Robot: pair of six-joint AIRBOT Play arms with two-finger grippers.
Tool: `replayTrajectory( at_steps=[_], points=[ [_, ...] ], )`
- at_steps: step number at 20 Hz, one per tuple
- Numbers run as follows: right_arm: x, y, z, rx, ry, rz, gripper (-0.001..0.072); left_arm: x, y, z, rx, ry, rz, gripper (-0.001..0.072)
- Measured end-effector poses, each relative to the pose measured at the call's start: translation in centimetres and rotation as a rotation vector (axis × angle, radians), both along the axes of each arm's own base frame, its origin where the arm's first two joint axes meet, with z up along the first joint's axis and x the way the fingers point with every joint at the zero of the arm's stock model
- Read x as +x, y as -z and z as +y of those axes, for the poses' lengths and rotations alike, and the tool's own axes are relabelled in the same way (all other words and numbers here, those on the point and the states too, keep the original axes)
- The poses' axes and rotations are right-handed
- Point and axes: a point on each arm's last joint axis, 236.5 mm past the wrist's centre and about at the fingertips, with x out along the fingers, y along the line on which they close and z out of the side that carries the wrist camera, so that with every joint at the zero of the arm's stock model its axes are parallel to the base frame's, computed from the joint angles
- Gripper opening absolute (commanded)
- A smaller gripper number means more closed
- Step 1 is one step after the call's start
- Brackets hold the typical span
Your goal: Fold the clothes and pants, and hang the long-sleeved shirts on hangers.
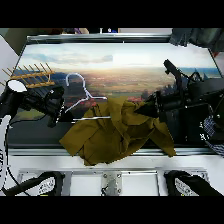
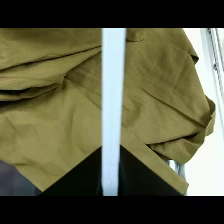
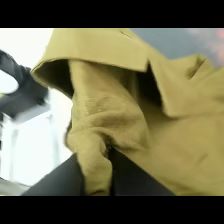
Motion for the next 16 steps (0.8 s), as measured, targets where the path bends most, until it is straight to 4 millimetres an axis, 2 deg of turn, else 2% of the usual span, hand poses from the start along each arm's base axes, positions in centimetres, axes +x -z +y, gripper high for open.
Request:
replayTrajectory(
  at_steps=[6, 14, 15, 16],
  points=[
    [0.6, 0.18, -0.08, -0.008, -0.046, -0.158, 0.0021, 0.03, -0.01, -0.02, -0.001, -0.001, -0.001, 0.0018],
    [0.78, 0.14, -0.09, -0.009, -0.055, -0.198, 0.0019, 0.03, -0.05, -0.04, 0.0, -0.008, 0.006, 0.0022],
    [0.78, 0.12, -0.08, -0.009, -0.055, -0.199, 0.0019, 0.03, -0.05, -0.04, 0.003, -0.02, 0.018, 0.0199],
    [0.83, 0.11, -0.04, -0.007, -0.052, -0.197, 0.0018, 0.26, -0.91, -0.89, -0.044, -0.046, 0.032, 0.044]
  ],
)
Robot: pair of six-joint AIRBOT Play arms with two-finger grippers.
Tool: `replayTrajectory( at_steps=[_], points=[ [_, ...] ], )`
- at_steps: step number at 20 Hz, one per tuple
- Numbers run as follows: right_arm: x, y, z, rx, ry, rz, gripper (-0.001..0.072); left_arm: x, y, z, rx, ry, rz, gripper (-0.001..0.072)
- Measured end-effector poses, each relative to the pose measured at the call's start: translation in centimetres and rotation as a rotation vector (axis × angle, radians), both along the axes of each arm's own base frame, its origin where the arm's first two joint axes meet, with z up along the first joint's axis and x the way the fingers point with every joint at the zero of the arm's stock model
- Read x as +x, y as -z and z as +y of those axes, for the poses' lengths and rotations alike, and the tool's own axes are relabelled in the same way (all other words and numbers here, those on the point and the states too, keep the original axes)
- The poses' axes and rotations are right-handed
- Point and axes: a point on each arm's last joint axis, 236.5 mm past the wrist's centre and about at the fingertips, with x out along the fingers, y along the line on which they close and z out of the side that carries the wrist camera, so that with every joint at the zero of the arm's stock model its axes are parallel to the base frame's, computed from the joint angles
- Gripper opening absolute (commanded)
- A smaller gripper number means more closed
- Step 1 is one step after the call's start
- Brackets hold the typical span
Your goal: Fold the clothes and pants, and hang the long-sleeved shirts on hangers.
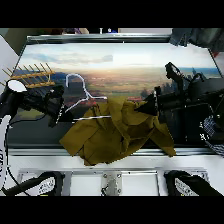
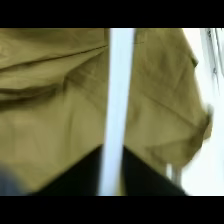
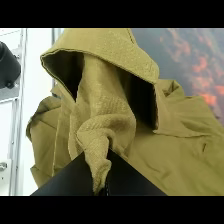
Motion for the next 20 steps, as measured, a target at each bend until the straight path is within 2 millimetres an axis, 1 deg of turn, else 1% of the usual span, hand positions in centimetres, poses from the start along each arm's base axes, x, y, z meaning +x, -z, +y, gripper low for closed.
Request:
replayTrajectory(
  at_steps=[1, 2, 3, 5, 6, 8, 10, 14, 17, 20],
  points=[
    [0.0, 0.1, 0.0, -0.002, 0.001, 0.001, 0.0018, 0.0, -0.2, -0.2, -0.004, -0.018, 0.019, 0.0525],
    [0.0, 0.0, 0.0, -0.002, -0.001, 0.0, 0.0018, 0.0, 0.3, 0.3, 0.034, -0.051, 0.052, 0.053],
    [0.1, 0.0, 0.0, 0.0, 0.004, -0.005, 0.0018, 0.9, 0.7, 0.5, 0.055, -0.117, 0.073, 0.053],
    [-0.1, 0.0, 0.0, -0.003, -0.004, -0.002, 0.0017, 1.4, 0.6, 0.3, 0.061, -0.195, 0.122, 0.053],
    [-0.1, 0.0, 0.0, 0.001, -0.003, -0.003, 0.0017, 2.2, 0.9, 0.6, 0.079, -0.244, 0.127, 0.053],
    [0.0, 0.0, -0.1, -0.002, -0.002, -0.001, 0.0018, 3.2, 0.6, 0.7, 0.084, -0.311, 0.14, 0.0529],
    [0.1, 0.0, -0.1, -0.001, 0.002, -0.004, 0.0018, 4.6, -0.2, 0.9, 0.091, -0.375, 0.132, 0.0529],
    [0.1, 0.0, -0.1, -0.001, 0.005, -0.004, 0.0018, 7.3, -3.1, 1.5, 0.083, -0.475, 0.08, 0.0528],
    [0.1, 0.0, -0.1, 0.0, 0.003, -0.003, 0.0017, 9.3, -5.5, 3.1, 0.066, -0.58, 0.055, 0.0529],
    [-0.1, 0.0, -0.1, -0.002, -0.005, 0.0, 0.0018, 11.0, -7.4, 5.7, 0.047, -0.716, 0.053, 0.0528]
  ],
)
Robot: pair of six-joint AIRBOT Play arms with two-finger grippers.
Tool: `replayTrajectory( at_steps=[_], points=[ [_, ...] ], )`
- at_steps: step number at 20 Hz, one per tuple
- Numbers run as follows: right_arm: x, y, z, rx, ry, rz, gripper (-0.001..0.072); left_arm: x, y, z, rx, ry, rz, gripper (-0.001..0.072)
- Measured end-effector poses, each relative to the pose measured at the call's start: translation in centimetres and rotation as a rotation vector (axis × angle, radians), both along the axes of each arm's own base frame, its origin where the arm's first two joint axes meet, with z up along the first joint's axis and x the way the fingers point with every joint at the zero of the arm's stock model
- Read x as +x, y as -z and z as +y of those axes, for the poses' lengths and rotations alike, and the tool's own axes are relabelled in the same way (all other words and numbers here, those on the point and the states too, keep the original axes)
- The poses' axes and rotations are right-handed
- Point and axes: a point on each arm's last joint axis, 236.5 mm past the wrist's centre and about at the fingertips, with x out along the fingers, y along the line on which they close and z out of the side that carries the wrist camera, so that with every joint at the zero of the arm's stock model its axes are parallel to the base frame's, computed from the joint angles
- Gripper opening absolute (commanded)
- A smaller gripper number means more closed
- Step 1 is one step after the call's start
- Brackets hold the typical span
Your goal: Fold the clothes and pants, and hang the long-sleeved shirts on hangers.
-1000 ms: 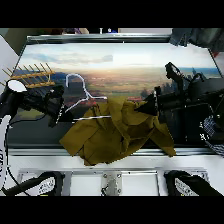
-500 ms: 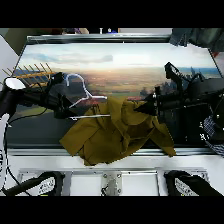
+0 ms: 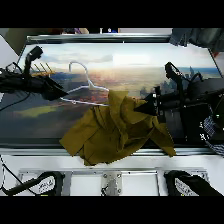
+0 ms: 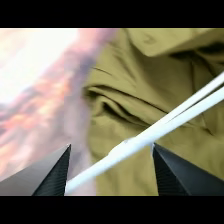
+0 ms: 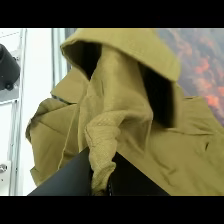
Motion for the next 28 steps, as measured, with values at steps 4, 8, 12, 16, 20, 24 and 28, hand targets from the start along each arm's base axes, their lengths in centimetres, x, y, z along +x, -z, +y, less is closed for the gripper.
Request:
replayTrajectory(
  at_steps=[4, 8, 12, 16, 20, 24, 28],
  points=[
    [0.4, 0.1, -0.1, -0.003, 0.014, -0.014, 0.0017, 0.4, -0.9, 2.2, -0.021, -0.1, 0.027, 0.0528],
    [1.1, -0.1, -0.1, -0.002, 0.016, -0.084, 0.0016, 0.2, -1.0, 2.9, -0.036, -0.139, 0.066, 0.0476],
    [2.4, -0.9, -0.8, 0.002, 0.085, -0.129, 0.0017, 0.0, -0.8, 4.0, -0.074, -0.247, 0.151, 0.0476],
    [4.6, -2.2, -2.4, 0.006, 0.219, -0.17, 0.0017, -1.9, 1.3, 3.8, -0.135, -0.378, 0.285, 0.0477],
    [6.1, -2.8, -3.2, 0.011, 0.301, -0.177, 0.0018, -5.4, 5.9, -0.1, -0.188, -0.474, 0.425, 0.0479],
    [6.6, -2.9, -3.5, 0.013, 0.337, -0.165, 0.0018, -10.4, 10.1, -7.6, -0.244, -0.436, 0.536, 0.0479],
    [6.7, -2.9, -3.6, 0.015, 0.352, -0.151, 0.0018, -14.7, 12.4, -14.5, -0.305, -0.367, 0.599, 0.0479]
  ],
)
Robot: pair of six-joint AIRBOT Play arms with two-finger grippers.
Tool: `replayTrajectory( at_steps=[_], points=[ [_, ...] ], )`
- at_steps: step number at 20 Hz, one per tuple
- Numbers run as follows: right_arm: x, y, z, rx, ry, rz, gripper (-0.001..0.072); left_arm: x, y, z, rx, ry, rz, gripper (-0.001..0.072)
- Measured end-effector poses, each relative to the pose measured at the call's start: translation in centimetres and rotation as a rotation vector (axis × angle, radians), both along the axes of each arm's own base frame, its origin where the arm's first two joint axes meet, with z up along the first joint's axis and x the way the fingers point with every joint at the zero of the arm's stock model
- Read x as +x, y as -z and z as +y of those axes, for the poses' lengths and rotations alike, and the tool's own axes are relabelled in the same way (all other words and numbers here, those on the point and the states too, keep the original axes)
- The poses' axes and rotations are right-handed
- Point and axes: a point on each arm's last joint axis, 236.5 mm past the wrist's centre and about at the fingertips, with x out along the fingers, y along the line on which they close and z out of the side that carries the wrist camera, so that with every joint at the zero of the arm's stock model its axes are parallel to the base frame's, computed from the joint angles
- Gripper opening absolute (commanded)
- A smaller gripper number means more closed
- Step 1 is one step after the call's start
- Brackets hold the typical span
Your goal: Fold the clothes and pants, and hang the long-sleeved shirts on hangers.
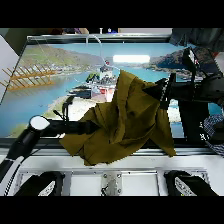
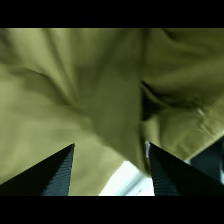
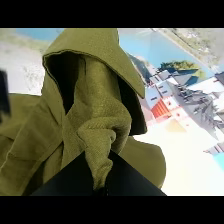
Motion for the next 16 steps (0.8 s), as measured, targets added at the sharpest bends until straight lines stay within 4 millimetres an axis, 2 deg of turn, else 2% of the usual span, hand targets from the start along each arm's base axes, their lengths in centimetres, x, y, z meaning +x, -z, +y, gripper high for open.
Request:
replayTrajectory(
  at_steps=[2, 5, 11, 16],
  points=[
    [0.0, 0.0, 0.0, 0.003, 0.004, 0.006, 0.0018, -1.3, 0.4, -2.2, -0.029, 0.009, 0.003, 0.0478],
    [0.0, 0.0, 0.0, 0.005, 0.007, 0.012, 0.0018, -2.6, 1.0, -4.0, -0.048, 0.022, 0.019, 0.0478],
    [0.0, 0.0, 0.0, 0.005, 0.008, 0.015, 0.0018, -5.1, 4.0, -5.2, -0.032, 0.081, 0.166, 0.0479],
    [0.0, 0.1, 0.0, 0.003, 0.008, 0.015, 0.0018, -5.6, 5.4, -5.7, -0.038, 0.074, 0.25, 0.0478]
  ],
)
